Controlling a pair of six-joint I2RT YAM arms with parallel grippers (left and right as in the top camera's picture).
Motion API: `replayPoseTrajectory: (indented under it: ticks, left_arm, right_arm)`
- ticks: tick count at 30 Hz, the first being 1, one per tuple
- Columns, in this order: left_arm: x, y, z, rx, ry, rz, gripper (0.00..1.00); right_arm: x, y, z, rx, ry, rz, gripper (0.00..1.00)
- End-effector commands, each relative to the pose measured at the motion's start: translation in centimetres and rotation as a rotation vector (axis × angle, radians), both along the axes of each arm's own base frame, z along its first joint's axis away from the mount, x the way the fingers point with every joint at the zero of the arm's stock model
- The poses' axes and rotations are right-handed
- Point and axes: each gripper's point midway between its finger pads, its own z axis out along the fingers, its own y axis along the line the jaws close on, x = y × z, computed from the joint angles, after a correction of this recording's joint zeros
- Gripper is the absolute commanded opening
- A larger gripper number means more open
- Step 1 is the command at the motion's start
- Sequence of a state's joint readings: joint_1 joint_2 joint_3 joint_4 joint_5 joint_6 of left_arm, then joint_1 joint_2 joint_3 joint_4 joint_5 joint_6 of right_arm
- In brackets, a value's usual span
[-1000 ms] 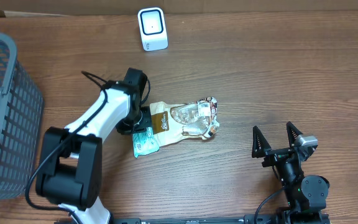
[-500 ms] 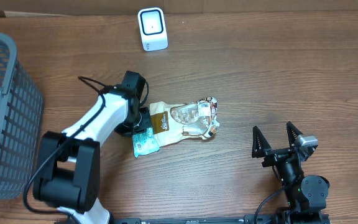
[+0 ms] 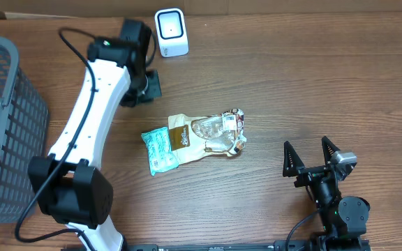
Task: Scan the item barcode
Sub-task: 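Release the pack and move the left gripper back into the basket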
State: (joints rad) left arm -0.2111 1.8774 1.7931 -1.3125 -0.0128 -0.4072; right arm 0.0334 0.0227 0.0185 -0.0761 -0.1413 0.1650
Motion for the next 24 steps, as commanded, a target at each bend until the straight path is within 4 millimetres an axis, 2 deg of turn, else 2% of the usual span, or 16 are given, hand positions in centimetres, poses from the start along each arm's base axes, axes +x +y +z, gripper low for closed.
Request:
replayPoseTrajectory:
  ticks: [1,3,6,10,12,15,18,24]
  left_arm:
    - [1.0,1.8,7.1,0.052,-0.171,0.006,0.06]
    - [0.6,3.2,10.3,0.073,-0.231,0.036,0.07]
    - [-0.6,6.3,14.6,0.113,-0.316,0.11,0.1]
    - [-2.5,11.7,18.7,0.153,-0.42,0.257,0.28]
    - [-3.6,14.4,19.7,0.167,-0.448,0.338,0.31]
    - [-5.0,18.7,20.5,0.19,-0.468,0.483,0.32]
    - [-6.7,23.4,20.3,0.202,-0.461,0.677,0.38]
    - [-10.4,30.3,18.9,0.186,-0.417,0.941,0.64]
  right_arm:
    - [0.1,-0.1,-0.4,0.01,0.008,-0.009,1.0]
    - [0.1,-0.1,-0.4,0.01,0.008,-0.009,1.0]
    - [0.1,-0.1,-0.4,0.01,0.008,-0.009,1.0]
    - [0.1,-0.1,-0.4,0.01,0.008,-0.009,1.0]
    - [0.1,-0.1,-0.4,0.01,0.008,-0.009,1.0]
    - [0.1,-0.1,-0.4,0.01,0.008,-0.009,1.0]
    - [0.1,-0.1,-0.4,0.01,0.008,-0.009,1.0]
    - [0.1,-0.1,-0.4,0.01,0.008,-0.009,1.0]
